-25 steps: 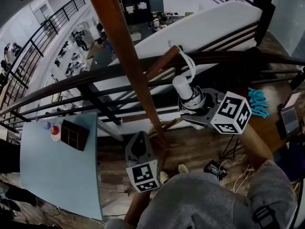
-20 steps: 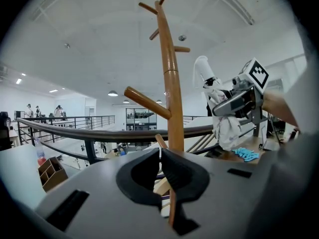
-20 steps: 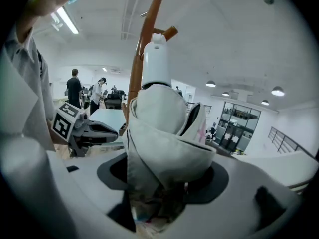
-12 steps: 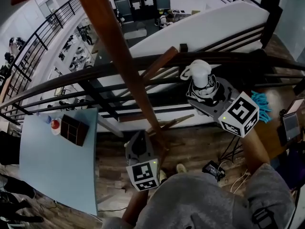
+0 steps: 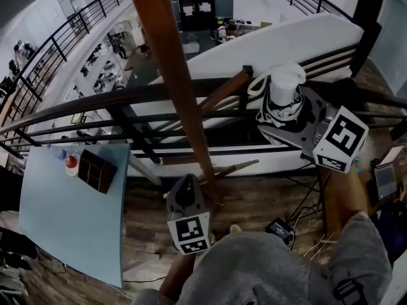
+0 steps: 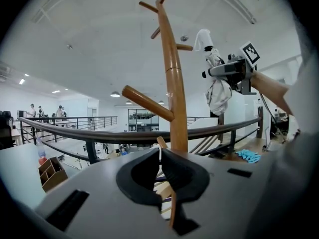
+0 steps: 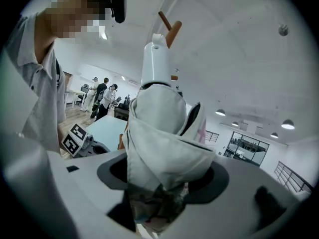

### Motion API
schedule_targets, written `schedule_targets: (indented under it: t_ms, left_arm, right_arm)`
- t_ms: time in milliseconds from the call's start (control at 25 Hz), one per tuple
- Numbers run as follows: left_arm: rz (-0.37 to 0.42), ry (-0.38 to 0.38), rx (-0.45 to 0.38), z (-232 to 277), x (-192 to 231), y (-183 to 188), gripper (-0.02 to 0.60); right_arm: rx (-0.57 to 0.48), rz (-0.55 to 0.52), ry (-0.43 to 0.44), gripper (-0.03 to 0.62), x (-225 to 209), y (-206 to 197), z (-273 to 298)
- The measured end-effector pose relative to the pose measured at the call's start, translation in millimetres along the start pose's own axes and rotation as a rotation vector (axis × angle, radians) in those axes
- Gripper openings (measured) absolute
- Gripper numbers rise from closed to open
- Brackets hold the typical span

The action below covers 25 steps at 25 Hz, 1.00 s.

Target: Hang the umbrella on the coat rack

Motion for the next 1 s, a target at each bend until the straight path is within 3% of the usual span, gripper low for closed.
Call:
schedule_targets:
  t_ms: [480, 1000]
  left_arm:
    - [-0.013, 0.059, -0.019, 4.8, 4.8, 6.0, 0.023]
    - [-0.014, 0.141, -0.019, 6.0, 8.9, 7.7, 0.023]
  right_arm:
    - [-0.029, 0.023, 0.130, 0.295, -28.6, -7.4, 36.7]
    - [-0.078, 0.025, 0.188, 0.295, -41.6, -23.3, 68.5]
Point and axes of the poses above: the fingertips, and each gripper's own axes: z forward along the fingers, x to its left, y out of its top, the point moved 9 cm from there along -z, backward along the fingers, and after that the axes turned 8 degrees about -z, right-handed, at the moved point
